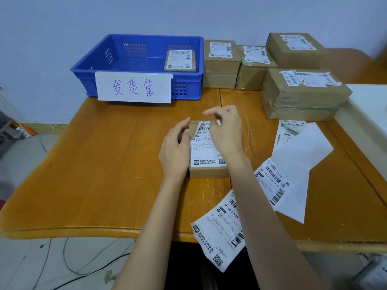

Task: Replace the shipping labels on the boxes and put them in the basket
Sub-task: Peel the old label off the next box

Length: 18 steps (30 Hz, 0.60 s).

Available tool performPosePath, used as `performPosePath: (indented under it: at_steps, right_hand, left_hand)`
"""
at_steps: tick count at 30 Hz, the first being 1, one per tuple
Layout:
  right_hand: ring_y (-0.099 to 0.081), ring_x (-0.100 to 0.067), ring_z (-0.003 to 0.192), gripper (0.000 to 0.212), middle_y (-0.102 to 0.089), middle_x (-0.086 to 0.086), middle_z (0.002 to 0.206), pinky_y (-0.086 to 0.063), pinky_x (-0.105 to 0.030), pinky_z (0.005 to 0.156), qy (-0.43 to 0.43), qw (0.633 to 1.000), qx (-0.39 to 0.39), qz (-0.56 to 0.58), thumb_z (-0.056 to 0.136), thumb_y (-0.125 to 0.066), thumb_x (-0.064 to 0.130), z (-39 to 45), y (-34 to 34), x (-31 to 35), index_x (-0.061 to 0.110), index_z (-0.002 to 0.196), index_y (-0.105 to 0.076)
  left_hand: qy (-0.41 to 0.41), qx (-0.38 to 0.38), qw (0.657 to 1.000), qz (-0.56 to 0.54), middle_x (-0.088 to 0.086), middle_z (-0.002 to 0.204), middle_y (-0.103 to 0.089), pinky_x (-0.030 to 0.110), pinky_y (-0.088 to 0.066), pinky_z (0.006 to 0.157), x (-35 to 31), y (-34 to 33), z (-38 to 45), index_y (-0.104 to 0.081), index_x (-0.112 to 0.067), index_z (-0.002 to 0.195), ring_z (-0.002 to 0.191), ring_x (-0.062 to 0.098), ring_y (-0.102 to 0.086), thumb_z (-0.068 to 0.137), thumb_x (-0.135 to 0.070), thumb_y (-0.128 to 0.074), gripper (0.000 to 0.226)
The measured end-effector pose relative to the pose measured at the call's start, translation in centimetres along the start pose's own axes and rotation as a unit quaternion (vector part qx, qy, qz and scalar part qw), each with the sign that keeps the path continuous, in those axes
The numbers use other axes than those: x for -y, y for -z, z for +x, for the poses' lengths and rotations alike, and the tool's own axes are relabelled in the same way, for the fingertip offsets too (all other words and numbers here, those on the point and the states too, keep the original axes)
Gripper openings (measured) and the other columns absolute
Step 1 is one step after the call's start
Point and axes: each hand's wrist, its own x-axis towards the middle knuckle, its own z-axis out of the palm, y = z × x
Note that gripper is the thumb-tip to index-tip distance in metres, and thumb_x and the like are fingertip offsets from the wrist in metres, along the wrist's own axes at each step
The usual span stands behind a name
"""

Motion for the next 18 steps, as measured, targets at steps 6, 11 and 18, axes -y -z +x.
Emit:
performPosePath:
  at_steps: [6, 11, 18]
  right_hand:
    - [-0.051, -0.010, 0.102, 0.021, -0.051, 0.006, 0.110, -0.042, -0.038, 0.095, 0.075, 0.994, 0.027, -0.075, 0.095, -0.059, 0.015, -0.25, -0.42, -0.02, 0.032, 0.101, -0.071]
    - [-0.055, -0.010, 0.098, 0.008, -0.055, 0.007, 0.105, -0.046, -0.041, 0.090, 0.074, 0.994, 0.015, -0.076, 0.091, -0.064, 0.021, -0.42, -0.35, 0.17, 0.028, 0.089, -0.068]
    - [-0.051, -0.010, 0.086, 0.019, -0.045, 0.004, 0.097, -0.049, -0.046, 0.085, 0.066, 0.996, 0.018, -0.059, 0.082, -0.066, 0.013, -0.55, -0.24, 0.30, 0.019, 0.071, -0.052]
  left_hand:
    - [0.003, -0.009, 1.000, -0.005, -0.017, 0.120, -0.068, 0.045, -0.046, 0.098, 0.02, -0.04, 0.04, -0.062, -0.044, 0.125, 0.111, 0.011, -0.060, 0.103, -0.031, -0.045, 0.031]
    - [0.003, -0.015, 1.000, -0.012, -0.017, 0.117, -0.069, 0.042, -0.049, 0.092, -0.02, -0.02, 0.03, -0.064, -0.044, 0.123, 0.107, 0.012, -0.063, 0.102, -0.030, -0.046, 0.031]
    - [0.019, -0.017, 1.000, -0.013, -0.022, 0.095, -0.066, 0.027, -0.038, 0.072, -0.19, -0.12, 0.08, -0.065, -0.042, 0.121, 0.094, 0.007, -0.061, 0.102, -0.026, -0.048, 0.030]
